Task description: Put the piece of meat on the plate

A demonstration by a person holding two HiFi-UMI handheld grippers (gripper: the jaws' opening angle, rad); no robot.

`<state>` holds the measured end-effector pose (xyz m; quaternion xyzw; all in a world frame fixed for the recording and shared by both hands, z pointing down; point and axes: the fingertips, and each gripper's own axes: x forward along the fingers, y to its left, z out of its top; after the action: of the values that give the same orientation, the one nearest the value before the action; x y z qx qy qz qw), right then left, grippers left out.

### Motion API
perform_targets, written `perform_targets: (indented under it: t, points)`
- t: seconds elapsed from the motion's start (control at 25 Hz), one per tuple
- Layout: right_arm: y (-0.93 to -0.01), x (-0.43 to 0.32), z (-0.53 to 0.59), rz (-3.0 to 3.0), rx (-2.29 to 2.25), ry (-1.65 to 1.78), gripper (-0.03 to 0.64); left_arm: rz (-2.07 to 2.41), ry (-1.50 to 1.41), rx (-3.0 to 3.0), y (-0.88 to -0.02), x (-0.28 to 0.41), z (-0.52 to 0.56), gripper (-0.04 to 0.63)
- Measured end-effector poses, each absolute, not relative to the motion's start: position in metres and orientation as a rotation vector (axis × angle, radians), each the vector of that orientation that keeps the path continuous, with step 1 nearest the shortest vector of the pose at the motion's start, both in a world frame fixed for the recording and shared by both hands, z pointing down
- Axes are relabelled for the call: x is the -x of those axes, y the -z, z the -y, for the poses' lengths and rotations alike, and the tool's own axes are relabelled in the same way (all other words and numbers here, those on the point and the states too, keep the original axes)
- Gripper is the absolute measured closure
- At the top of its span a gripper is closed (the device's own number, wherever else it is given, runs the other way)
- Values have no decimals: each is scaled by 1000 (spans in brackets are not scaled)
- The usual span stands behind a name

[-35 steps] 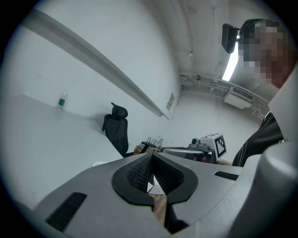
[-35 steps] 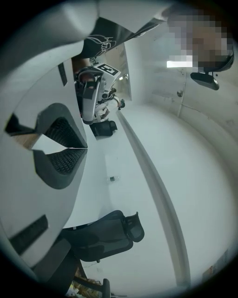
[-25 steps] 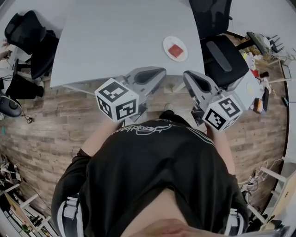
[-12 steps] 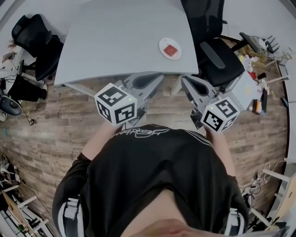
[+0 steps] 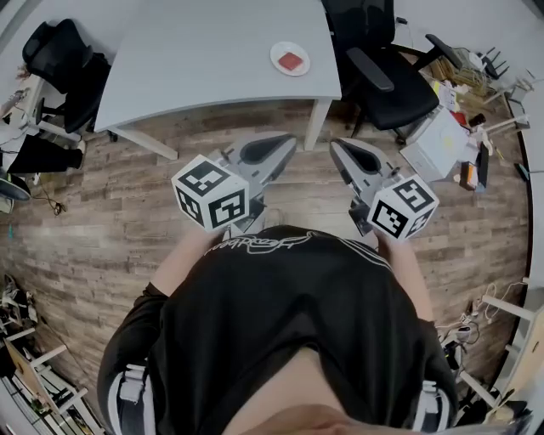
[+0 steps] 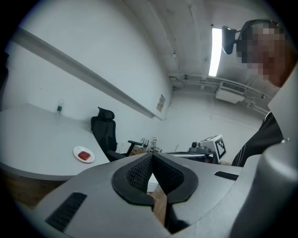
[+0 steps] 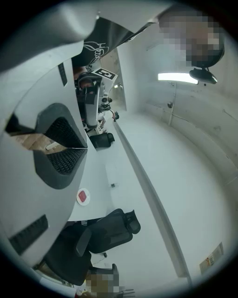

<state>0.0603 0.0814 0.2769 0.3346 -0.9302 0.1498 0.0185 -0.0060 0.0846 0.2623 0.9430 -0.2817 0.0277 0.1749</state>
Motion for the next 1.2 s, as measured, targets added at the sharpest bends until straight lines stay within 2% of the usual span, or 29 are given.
perform_targets:
  t: [0.52,1.2]
  points:
    - [-278,-104,-147,2922,-998,-439,607,867,-80,-2691,-262,-39,-155,588]
    - [-271,-119,-181,2955,-989,-388,607,911,-119,-2726,-256,-55,-189,588]
